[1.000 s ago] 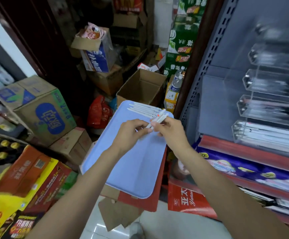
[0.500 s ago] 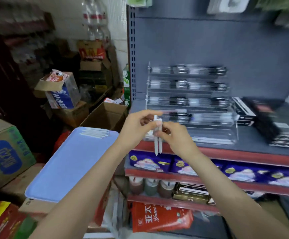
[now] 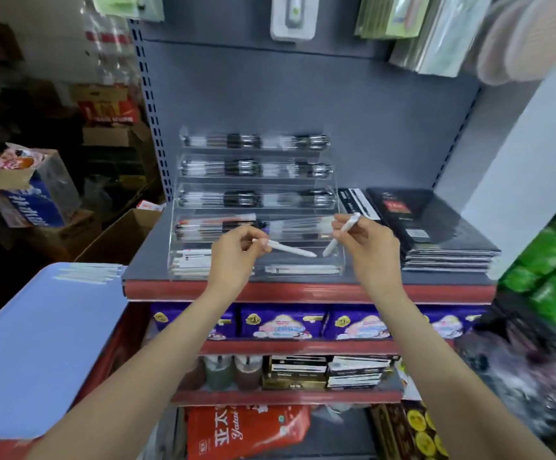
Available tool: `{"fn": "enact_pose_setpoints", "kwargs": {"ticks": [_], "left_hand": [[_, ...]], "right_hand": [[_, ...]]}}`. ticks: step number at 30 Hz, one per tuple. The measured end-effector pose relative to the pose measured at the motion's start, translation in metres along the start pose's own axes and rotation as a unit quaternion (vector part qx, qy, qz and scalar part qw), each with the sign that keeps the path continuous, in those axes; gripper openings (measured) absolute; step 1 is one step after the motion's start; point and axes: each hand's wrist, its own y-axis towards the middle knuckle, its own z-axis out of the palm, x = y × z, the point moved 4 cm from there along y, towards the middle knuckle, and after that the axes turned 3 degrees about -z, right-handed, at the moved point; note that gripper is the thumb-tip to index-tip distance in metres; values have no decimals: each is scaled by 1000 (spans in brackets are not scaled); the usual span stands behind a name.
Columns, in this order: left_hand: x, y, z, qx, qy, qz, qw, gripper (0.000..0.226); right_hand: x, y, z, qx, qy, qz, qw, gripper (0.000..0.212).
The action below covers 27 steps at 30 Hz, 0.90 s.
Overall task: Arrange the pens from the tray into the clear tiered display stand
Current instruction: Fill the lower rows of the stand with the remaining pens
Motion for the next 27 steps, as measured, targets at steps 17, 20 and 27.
{"fn": "enact_pose_setpoints", "kwargs": {"ticks": [17,20,27], "left_hand": [[19,28,48,185,372,52,908,35],[23,27,46,193,364,57,909,34],[2,24,33,101,177,77,976,24]], "right_hand": [[-31,17,-2,20,24,1,1000,13],[-31,19,3,35,3,-13,999,7],[-28,27,36,143,-190,-141,961,19]]}}
